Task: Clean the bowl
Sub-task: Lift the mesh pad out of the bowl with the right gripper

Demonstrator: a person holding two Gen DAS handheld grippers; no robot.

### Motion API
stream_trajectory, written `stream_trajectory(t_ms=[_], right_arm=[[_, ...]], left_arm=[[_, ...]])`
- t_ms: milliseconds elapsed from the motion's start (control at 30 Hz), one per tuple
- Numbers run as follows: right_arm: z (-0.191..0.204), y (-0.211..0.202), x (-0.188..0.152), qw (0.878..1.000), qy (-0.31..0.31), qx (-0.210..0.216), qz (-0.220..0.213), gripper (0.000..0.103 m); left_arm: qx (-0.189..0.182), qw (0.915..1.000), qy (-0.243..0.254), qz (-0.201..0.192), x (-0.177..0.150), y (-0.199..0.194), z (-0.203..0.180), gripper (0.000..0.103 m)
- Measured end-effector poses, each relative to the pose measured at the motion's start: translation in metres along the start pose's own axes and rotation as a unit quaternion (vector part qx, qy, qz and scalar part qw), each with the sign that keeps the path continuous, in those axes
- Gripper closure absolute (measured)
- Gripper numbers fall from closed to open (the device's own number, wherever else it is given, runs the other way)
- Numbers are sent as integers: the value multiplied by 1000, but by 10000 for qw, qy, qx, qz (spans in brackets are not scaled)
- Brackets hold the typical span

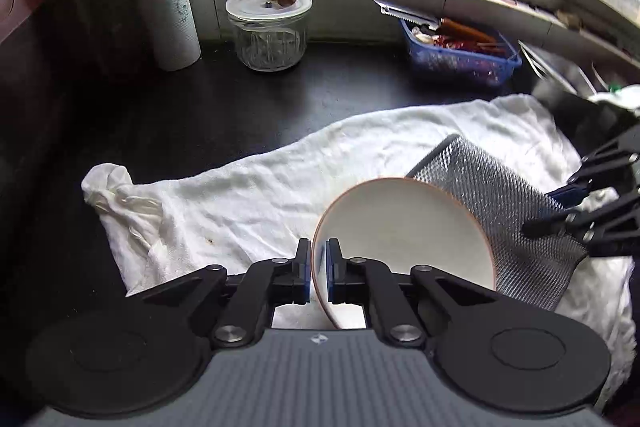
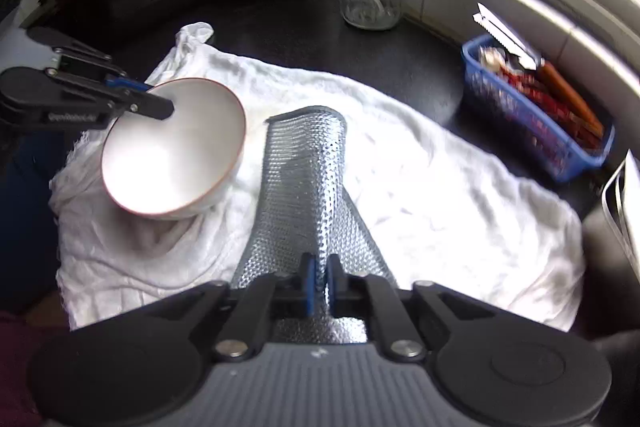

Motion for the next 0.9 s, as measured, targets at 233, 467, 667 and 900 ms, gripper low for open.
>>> stream_trajectory(t_ms=[233, 467, 667, 900], right_arm=[[4, 9, 6, 9999, -14, -82, -60, 53], [4, -5, 8, 9989, 261, 130, -366, 100], [-2, -53, 26, 9898, 647, 268, -1238, 99], [-2, -58, 14, 9891, 772, 219, -1236, 98]], left_arm=[[-122, 9998, 100, -81, -1, -9, -7, 97], [-453, 9965, 692, -145, 0, -26, -33, 96], [-734, 9899, 1196, -199, 0, -40, -54, 58], [-642, 9588, 2767, 89, -13, -22, -100, 50]])
Point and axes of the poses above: each gripper's, at about its wrist camera, not at the fingertips, and y roughly the way its jaws point, z to its left, x to its top, the point moved 9 cm from there along y, roughly the way its jaws point, and after that the axes turned 12 degrees about y, right-handed, at the moved point
